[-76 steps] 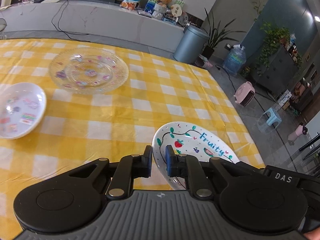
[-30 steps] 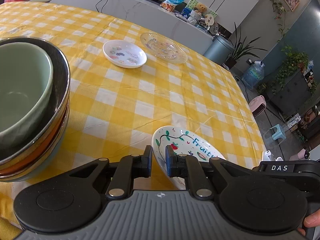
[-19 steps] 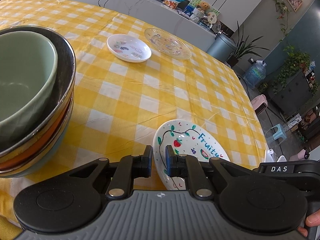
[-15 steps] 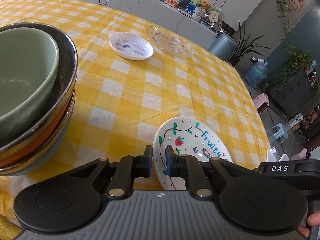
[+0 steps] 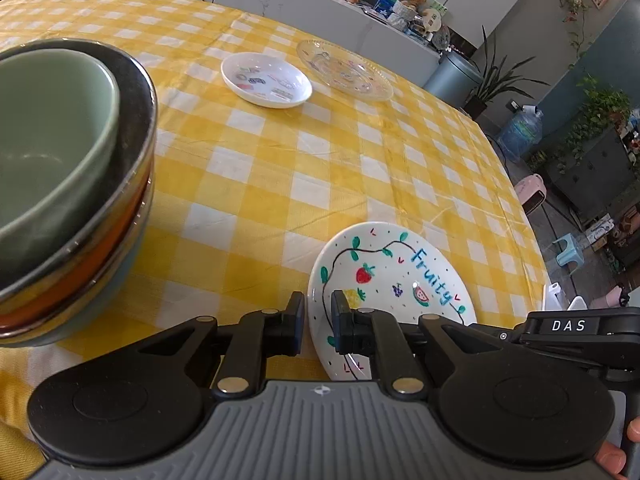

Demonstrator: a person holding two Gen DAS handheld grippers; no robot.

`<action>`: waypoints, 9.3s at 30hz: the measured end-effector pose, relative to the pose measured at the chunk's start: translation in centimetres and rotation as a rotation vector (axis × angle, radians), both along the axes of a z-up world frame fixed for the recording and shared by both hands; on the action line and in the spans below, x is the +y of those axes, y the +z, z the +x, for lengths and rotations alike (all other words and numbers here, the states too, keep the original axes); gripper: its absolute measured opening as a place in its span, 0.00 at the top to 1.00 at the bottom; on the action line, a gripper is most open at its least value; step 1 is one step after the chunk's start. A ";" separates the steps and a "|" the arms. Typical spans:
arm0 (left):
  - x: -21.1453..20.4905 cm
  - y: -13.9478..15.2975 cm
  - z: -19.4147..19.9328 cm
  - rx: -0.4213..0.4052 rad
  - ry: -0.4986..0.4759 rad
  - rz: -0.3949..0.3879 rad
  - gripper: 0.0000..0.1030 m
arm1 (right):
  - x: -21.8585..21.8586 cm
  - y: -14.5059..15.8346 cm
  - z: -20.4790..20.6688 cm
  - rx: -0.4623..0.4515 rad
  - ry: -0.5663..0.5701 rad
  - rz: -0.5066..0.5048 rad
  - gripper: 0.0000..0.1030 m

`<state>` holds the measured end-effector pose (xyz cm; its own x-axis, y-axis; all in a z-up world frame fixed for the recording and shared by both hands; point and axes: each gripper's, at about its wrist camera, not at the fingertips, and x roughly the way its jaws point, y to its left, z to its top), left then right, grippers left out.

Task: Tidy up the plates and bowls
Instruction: 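Carry the Fruity plate with both grippers toward the bowl stack, then lower the Fruity plate onto the table and open both grippers, then move both grippers to the clear glass plate and grasp its rim, then carry the glass plate with both grippers and lower it onto the Fruity plate, then open both grippers and release the glass plate, then move both grippers to the small white sticker bowl and grasp its rim, then carry the white bowl with both grippers and lower it onto the glass plate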

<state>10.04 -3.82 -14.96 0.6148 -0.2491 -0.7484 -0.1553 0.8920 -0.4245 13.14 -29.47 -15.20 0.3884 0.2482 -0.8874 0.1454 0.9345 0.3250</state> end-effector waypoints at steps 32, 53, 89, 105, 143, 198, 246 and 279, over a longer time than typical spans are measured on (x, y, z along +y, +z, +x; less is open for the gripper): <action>3.4 9.7 11.9 0.011 -0.152 0.081 0.61 | 4.0 2.2 10.5 -0.346 -0.042 -0.040 0.69; 7.1 3.5 30.2 0.088 -0.094 0.081 0.61 | 5.2 -2.5 22.5 -0.292 -0.074 0.230 0.79; 6.0 1.7 30.3 0.053 -0.096 0.084 0.90 | 3.5 -4.1 23.6 -0.232 -0.088 0.350 0.96; 3.3 5.1 22.0 0.053 -0.077 0.084 0.90 | 1.0 -1.3 15.9 -0.185 -0.091 0.327 0.96; -0.3 4.0 0.5 -0.060 -0.009 -0.024 0.89 | -3.0 2.5 -3.2 -0.178 -0.097 0.198 0.96; -2.9 2.3 -0.8 -0.048 -0.130 0.226 0.71 | 0.7 2.4 -3.0 -0.125 -0.005 -0.111 0.84; 10.0 2.0 23.6 0.149 -0.331 0.262 0.68 | 14.5 -2.9 17.0 -0.181 0.113 0.207 0.83; 9.2 8.6 16.2 0.107 -0.184 0.127 0.95 | 11.2 3.1 11.3 -0.273 0.091 0.282 0.99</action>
